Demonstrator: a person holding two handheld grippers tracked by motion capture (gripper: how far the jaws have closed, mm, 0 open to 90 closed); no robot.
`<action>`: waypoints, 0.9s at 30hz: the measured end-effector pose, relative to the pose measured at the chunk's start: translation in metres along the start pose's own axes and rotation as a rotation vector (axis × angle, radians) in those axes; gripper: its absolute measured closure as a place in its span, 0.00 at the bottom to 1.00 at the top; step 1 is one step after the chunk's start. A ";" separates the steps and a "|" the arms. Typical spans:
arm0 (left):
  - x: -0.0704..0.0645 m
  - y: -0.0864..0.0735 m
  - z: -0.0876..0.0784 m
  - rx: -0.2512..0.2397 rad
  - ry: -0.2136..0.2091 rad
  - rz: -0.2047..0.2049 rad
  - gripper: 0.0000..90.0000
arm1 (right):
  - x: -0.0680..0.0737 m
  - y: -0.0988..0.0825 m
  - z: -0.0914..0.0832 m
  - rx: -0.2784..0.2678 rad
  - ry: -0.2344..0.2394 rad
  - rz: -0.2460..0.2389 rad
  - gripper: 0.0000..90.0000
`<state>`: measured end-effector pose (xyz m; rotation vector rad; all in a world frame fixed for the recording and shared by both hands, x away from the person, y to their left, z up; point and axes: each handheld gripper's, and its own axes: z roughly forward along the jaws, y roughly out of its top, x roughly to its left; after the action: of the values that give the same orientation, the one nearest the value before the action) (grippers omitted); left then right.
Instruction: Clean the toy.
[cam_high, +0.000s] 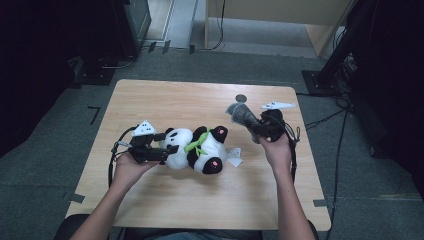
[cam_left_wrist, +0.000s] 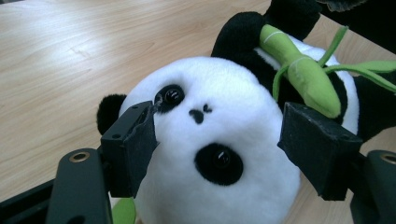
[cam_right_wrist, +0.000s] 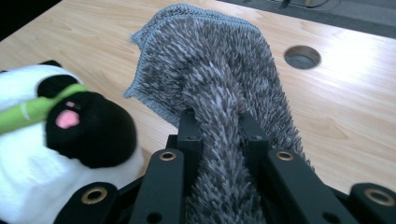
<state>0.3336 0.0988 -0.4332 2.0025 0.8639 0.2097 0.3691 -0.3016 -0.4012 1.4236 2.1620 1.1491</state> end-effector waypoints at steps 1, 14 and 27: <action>0.001 -0.003 -0.002 -0.004 -0.003 -0.007 0.30 | 0.002 0.002 0.000 0.001 0.002 -0.007 0.85; -0.003 -0.019 0.001 -0.003 0.013 0.011 0.26 | 0.041 0.030 -0.002 -0.018 0.079 -0.094 0.85; 0.007 -0.030 0.016 -0.014 -0.003 0.006 0.14 | 0.077 0.050 0.010 -0.004 0.191 -0.160 0.85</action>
<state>0.3314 0.1027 -0.4680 1.9915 0.8528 0.2158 0.3713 -0.2207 -0.3569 1.1563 2.3508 1.2734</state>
